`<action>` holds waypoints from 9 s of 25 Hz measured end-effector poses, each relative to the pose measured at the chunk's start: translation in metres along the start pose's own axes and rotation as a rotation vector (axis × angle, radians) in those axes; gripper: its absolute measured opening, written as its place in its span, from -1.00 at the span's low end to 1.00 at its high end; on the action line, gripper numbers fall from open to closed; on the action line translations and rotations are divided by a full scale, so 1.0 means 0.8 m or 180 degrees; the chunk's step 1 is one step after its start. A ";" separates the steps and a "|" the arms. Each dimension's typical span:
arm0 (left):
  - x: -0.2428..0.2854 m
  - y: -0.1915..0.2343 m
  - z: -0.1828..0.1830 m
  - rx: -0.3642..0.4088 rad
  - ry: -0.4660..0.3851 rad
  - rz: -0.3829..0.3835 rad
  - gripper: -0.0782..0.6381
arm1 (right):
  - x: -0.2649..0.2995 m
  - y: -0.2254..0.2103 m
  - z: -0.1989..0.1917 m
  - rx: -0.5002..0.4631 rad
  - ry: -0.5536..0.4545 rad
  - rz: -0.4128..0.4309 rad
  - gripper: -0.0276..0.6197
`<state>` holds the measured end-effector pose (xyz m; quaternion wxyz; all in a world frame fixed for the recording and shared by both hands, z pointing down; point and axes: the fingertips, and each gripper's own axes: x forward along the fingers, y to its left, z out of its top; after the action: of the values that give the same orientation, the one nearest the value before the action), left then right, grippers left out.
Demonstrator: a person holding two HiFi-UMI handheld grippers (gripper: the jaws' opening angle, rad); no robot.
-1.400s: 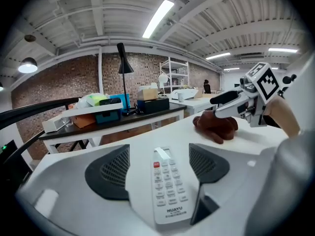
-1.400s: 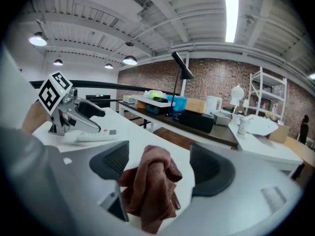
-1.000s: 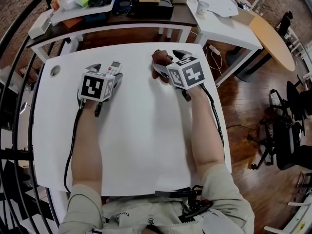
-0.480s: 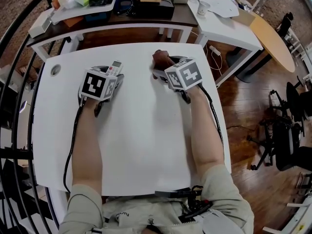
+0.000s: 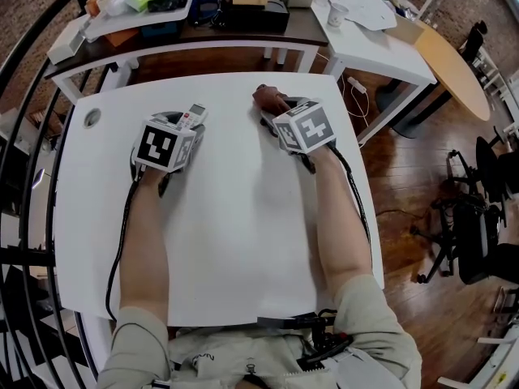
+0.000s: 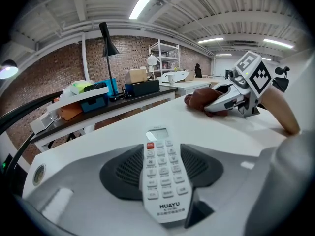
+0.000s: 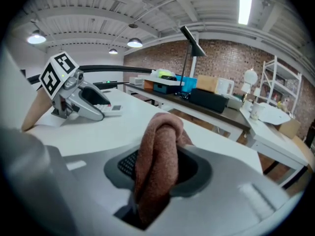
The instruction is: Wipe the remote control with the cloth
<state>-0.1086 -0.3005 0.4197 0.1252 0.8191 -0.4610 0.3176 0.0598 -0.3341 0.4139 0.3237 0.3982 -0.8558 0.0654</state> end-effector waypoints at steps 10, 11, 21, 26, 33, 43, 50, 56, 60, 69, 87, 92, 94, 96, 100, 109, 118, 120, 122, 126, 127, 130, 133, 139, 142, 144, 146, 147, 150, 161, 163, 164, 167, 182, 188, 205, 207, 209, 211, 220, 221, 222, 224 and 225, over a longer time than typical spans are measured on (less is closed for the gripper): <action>-0.021 -0.001 0.032 0.0116 -0.0398 0.0099 -0.10 | -0.025 -0.015 0.030 -0.0090 -0.0277 -0.0299 -0.59; -0.029 -0.002 0.042 0.0168 -0.0484 0.0140 -0.10 | -0.032 -0.016 0.039 -0.0112 -0.0364 -0.0327 -0.60; -0.125 -0.038 0.135 0.0849 -0.1478 0.0497 -0.10 | -0.156 0.022 0.159 -0.0697 -0.1485 -0.0691 -0.62; -0.162 -0.055 0.159 0.1118 -0.1848 0.0664 -0.10 | -0.213 0.066 0.196 -0.1144 -0.1835 -0.0744 -0.62; -0.203 -0.083 0.187 0.1507 -0.2223 0.0858 -0.10 | -0.238 0.103 0.206 -0.1786 -0.1724 -0.1009 -0.62; -0.204 -0.102 0.188 0.1729 -0.2262 0.0943 -0.10 | -0.218 0.153 0.180 -0.2286 -0.1253 -0.0584 -0.62; -0.196 -0.109 0.180 0.1829 -0.2233 0.0907 -0.10 | -0.214 0.182 0.157 -0.2541 -0.1023 -0.0140 -0.62; -0.189 -0.120 0.178 0.1961 -0.2203 0.0778 -0.10 | -0.231 0.201 0.146 -0.2565 -0.1072 0.0383 -0.62; -0.191 -0.122 0.180 0.2016 -0.2205 0.0819 -0.10 | -0.251 0.164 0.177 -0.2329 -0.1333 -0.0344 -0.62; -0.191 -0.133 0.180 0.2154 -0.2208 0.0861 -0.10 | -0.249 0.114 0.191 -0.2389 -0.1137 -0.1447 -0.62; -0.201 -0.147 0.186 0.2040 -0.2380 0.0506 -0.10 | -0.246 0.207 0.165 -0.2514 -0.1336 0.0277 -0.62; -0.225 -0.148 0.197 0.1563 -0.2721 0.0027 -0.10 | -0.280 0.182 0.190 -0.1937 -0.1894 0.0308 -0.62; -0.234 -0.143 0.199 0.1186 -0.2806 -0.0136 -0.10 | -0.299 0.151 0.211 -0.1515 -0.2264 -0.0018 -0.62; -0.241 -0.135 0.203 0.0907 -0.2856 -0.0252 -0.10 | -0.314 0.122 0.228 -0.1305 -0.2525 -0.0378 -0.62; -0.254 -0.121 0.204 0.0732 -0.2984 -0.0398 -0.10 | -0.311 0.091 0.233 -0.1153 -0.2611 -0.0716 -0.62; -0.273 -0.116 0.205 0.0393 -0.3188 -0.0718 -0.10 | -0.284 0.131 0.226 -0.1489 -0.2579 -0.0384 -0.62; -0.284 -0.099 0.206 0.0025 -0.3303 -0.0891 -0.10 | -0.260 0.166 0.209 -0.1901 -0.2334 -0.0033 -0.62; -0.287 -0.097 0.206 -0.0039 -0.3322 -0.0961 -0.10 | -0.256 0.177 0.203 -0.1955 -0.2279 0.0126 -0.62; -0.289 -0.097 0.206 -0.0085 -0.3336 -0.1054 -0.10 | -0.256 0.183 0.202 -0.1911 -0.2289 0.0288 -0.62; -0.292 -0.099 0.206 -0.0202 -0.3370 -0.1278 -0.10 | -0.261 0.190 0.199 -0.1755 -0.2362 0.0638 -0.62; -0.293 -0.100 0.206 -0.0234 -0.3380 -0.1329 -0.10 | -0.262 0.191 0.198 -0.1739 -0.2369 0.0724 -0.62; -0.297 -0.103 0.209 -0.0324 -0.3423 -0.1514 -0.10 | -0.263 0.198 0.194 -0.1742 -0.2373 0.0961 -0.62; -0.301 -0.103 0.211 -0.0435 -0.3476 -0.1678 -0.10 | -0.258 0.210 0.185 -0.1847 -0.2287 0.1156 -0.62; -0.305 -0.090 0.208 -0.0618 -0.3526 -0.1701 -0.10 | -0.229 0.238 0.140 -0.2305 -0.1633 0.1437 -0.62; -0.308 -0.092 0.210 -0.0620 -0.3542 -0.1777 -0.10 | -0.228 0.232 0.140 -0.2427 -0.1596 0.1358 -0.62; -0.308 -0.095 0.210 -0.0607 -0.3535 -0.1817 -0.10 | -0.232 0.212 0.153 -0.2320 -0.1735 0.1119 -0.62; -0.307 -0.099 0.210 -0.0586 -0.3514 -0.1856 -0.10 | -0.243 0.181 0.178 -0.1962 -0.2049 0.0733 -0.62; -0.306 -0.102 0.209 -0.0576 -0.3498 -0.1867 -0.10 | -0.251 0.164 0.191 -0.1738 -0.2243 0.0531 -0.62; -0.304 -0.113 0.209 -0.0527 -0.3453 -0.1949 -0.10 | -0.276 0.126 0.217 -0.1273 -0.2687 0.0142 -0.62; -0.297 -0.145 0.209 -0.0454 -0.3371 -0.2217 -0.10 | -0.270 0.147 0.219 -0.1353 -0.2773 0.0328 -0.62; -0.302 -0.141 0.210 -0.0507 -0.3420 -0.2241 -0.10 | -0.264 0.159 0.216 -0.1437 -0.2713 0.0417 -0.62; -0.304 -0.139 0.210 -0.0530 -0.3442 -0.2242 -0.10 | -0.261 0.165 0.215 -0.1475 -0.2690 0.0457 -0.62; -0.307 -0.130 0.211 -0.0614 -0.3495 -0.2218 -0.10 | -0.255 0.180 0.213 -0.1549 -0.2630 0.0570 -0.62; -0.311 -0.076 0.213 -0.1088 -0.3711 -0.2080 -0.10 | -0.213 0.255 0.149 -0.2357 -0.1689 0.1284 -0.62; -0.294 -0.074 0.206 -0.0645 -0.3488 -0.1395 -0.10 | -0.225 0.225 0.152 -0.2450 -0.1651 0.1042 -0.62; -0.248 -0.124 0.205 0.1229 -0.2802 0.0317 -0.10 | -0.280 0.135 0.214 -0.1960 -0.2164 -0.0855 -0.62; -0.243 -0.124 0.203 0.1320 -0.2735 0.0385 -0.10 | -0.264 0.152 0.202 -0.2278 -0.1884 -0.0765 -0.61; -0.238 -0.123 0.200 0.1396 -0.2659 0.0475 -0.10 | -0.256 0.169 0.194 -0.2567 -0.1764 -0.0672 -0.62; -0.233 -0.121 0.198 0.1463 -0.2608 0.0548 -0.10 | -0.253 0.183 0.188 -0.2759 -0.1698 -0.0551 -0.62; -0.221 -0.130 0.195 0.1716 -0.2505 0.0649 -0.10 | -0.259 0.204 0.171 -0.2848 -0.1637 -0.0015 -0.62; -0.220 -0.131 0.195 0.1742 -0.2494 0.0654 -0.10 | -0.264 0.200 0.174 -0.2796 -0.1678 -0.0032 -0.62; -0.219 -0.132 0.195 0.1771 -0.2480 0.0663 -0.10 | -0.269 0.193 0.179 -0.2722 -0.1736 -0.0109 -0.62; -0.217 -0.135 0.194 0.1834 -0.2449 0.0685 -0.10 | -0.281 0.172 0.194 -0.2541 -0.1895 -0.0437 -0.62; -0.216 -0.136 0.194 0.1863 -0.2432 0.0693 -0.10 | -0.288 0.160 0.201 -0.2457 -0.1974 -0.0643 -0.62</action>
<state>-0.0191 -0.2016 0.2006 -0.3221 0.8249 -0.4483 0.1219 -0.0045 -0.1603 0.1674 0.1826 0.3310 -0.8307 -0.4087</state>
